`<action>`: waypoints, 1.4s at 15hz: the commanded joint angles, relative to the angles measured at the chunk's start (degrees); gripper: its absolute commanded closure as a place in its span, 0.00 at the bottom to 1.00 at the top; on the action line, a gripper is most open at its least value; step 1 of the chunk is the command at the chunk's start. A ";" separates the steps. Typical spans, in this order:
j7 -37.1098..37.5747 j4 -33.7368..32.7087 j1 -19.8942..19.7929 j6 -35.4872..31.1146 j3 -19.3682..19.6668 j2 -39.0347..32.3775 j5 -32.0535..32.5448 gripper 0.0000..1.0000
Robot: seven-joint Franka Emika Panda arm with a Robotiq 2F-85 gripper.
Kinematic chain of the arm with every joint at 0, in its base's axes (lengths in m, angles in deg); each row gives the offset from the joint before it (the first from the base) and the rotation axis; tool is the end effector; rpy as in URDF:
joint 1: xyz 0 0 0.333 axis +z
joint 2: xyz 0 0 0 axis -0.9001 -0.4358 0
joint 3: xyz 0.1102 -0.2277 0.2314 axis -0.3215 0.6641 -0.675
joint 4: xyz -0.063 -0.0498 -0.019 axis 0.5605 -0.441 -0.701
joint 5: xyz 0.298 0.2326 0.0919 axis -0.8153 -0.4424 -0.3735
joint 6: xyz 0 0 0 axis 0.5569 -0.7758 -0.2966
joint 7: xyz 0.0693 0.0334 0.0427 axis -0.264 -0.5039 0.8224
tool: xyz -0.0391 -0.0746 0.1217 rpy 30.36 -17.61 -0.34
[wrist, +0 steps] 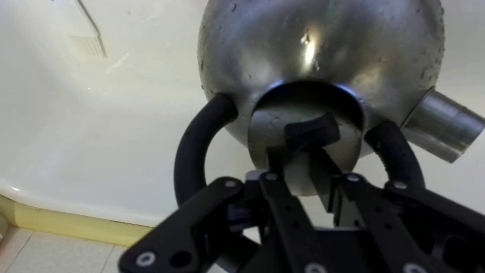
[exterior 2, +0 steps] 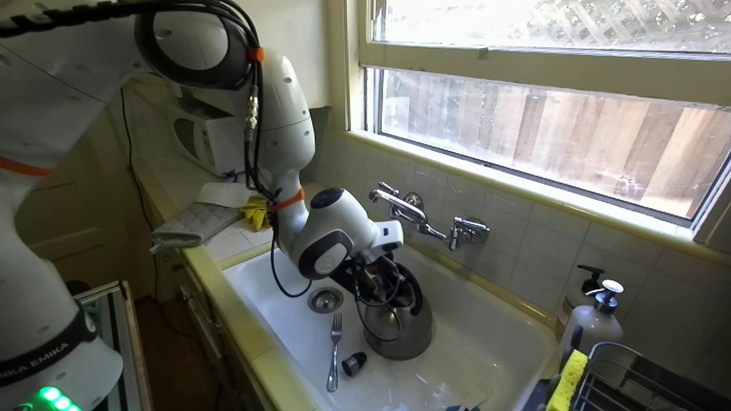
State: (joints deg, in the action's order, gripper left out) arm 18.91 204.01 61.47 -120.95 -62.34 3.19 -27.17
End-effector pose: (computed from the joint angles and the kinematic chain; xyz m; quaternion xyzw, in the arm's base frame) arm 0.5824 -0.1184 0.0843 0.9584 0.0282 0.2686 0.0926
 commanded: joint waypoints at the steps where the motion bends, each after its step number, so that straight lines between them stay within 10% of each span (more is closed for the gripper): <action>1: -1.18 -1.85 0.80 3.26 0.86 -2.80 -0.18 0.64; 5: -1.21 -2.42 0.47 6.40 -0.02 -3.22 0.66 0.63; 6: -1.07 -2.43 0.20 6.43 -0.25 -3.11 0.74 0.87; 9: -0.84 -2.02 -0.65 7.16 -0.85 -2.15 1.16 0.97; 21: 3.29 -1.81 -12.69 8.25 -10.90 -0.16 2.79 0.95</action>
State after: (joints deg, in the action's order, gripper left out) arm 19.21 203.18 54.17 -115.29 -68.77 3.83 -26.22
